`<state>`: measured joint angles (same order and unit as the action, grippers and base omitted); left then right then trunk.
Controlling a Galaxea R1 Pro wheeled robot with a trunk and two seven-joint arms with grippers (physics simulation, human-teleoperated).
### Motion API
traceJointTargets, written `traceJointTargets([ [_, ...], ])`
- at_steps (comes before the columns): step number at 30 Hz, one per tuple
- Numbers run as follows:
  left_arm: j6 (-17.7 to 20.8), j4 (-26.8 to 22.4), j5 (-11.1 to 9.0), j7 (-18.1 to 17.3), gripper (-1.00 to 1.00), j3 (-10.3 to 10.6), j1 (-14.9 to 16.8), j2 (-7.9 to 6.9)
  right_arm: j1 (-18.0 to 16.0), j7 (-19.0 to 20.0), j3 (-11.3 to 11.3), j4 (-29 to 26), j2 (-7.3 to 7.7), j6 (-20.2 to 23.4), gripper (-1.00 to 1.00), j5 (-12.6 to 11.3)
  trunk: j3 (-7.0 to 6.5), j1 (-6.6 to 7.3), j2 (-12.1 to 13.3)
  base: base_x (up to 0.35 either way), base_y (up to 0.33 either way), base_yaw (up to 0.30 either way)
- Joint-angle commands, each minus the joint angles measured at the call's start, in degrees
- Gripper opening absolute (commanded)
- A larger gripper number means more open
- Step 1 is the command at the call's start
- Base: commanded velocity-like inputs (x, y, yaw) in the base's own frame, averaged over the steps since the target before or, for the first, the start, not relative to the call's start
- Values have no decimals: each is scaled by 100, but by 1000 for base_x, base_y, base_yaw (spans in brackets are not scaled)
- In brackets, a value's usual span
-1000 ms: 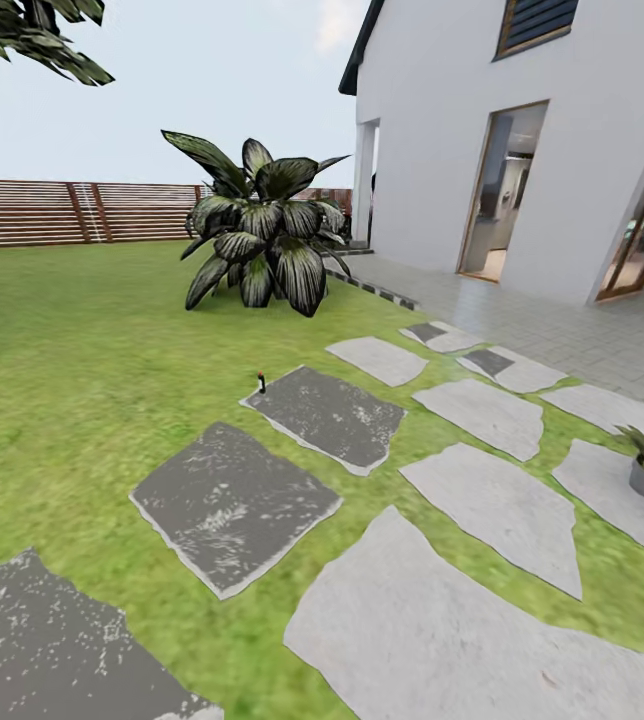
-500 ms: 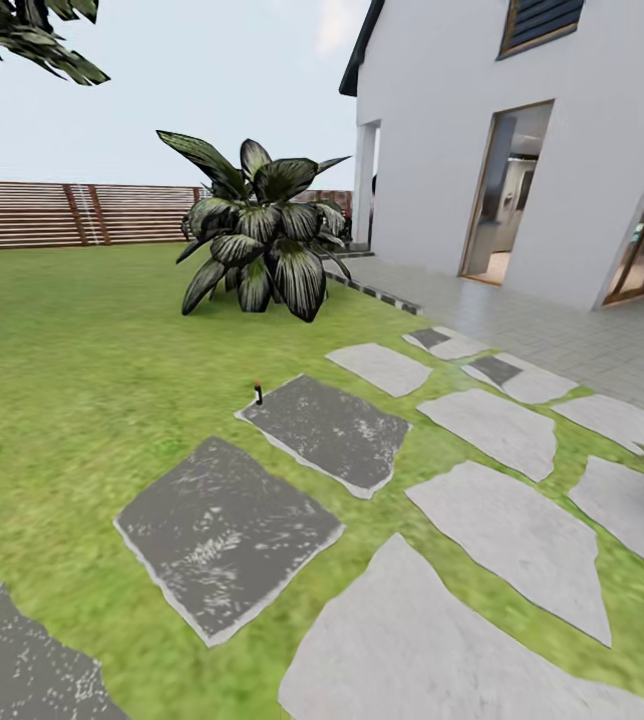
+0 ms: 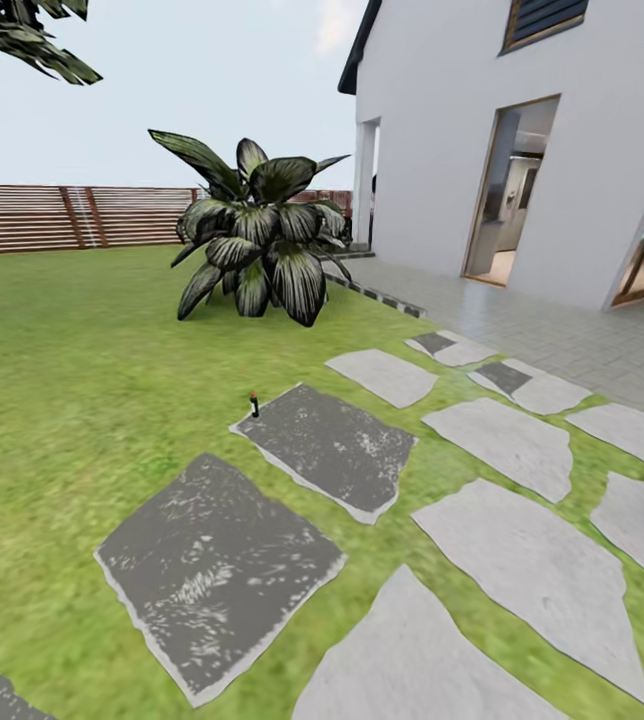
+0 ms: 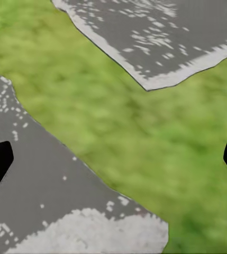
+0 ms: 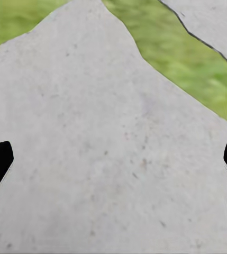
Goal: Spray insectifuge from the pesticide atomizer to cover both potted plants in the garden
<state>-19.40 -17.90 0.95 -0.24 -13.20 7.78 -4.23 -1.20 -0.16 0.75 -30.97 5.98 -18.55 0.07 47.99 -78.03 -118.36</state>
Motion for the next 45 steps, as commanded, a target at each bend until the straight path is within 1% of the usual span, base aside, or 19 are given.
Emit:
traceJointTargets([
  [1,-20,6,10,-3,100,-16,4,1,-3,-3,4,3,-1,-16,100,1,5,-3,-2,339,0,0],
  [25,-20,6,10,-3,100,-36,4,1,-3,-1,-4,-2,-1,-18,100,2,5,-3,-2,339,10,0],
  [29,-20,6,6,-3,100,-41,4,1,-3,-1,-4,-5,-1,-18,100,2,5,-3,-2,320,153,128],
  [36,-20,6,2,-3,100,-50,4,1,-3,-1,1,-12,-1,-18,100,-1,5,-3,-2,300,210,235],
  [45,-20,6,2,-3,100,-51,4,1,-3,-1,6,-16,3,-21,100,1,5,-3,-2,287,230,40],
])
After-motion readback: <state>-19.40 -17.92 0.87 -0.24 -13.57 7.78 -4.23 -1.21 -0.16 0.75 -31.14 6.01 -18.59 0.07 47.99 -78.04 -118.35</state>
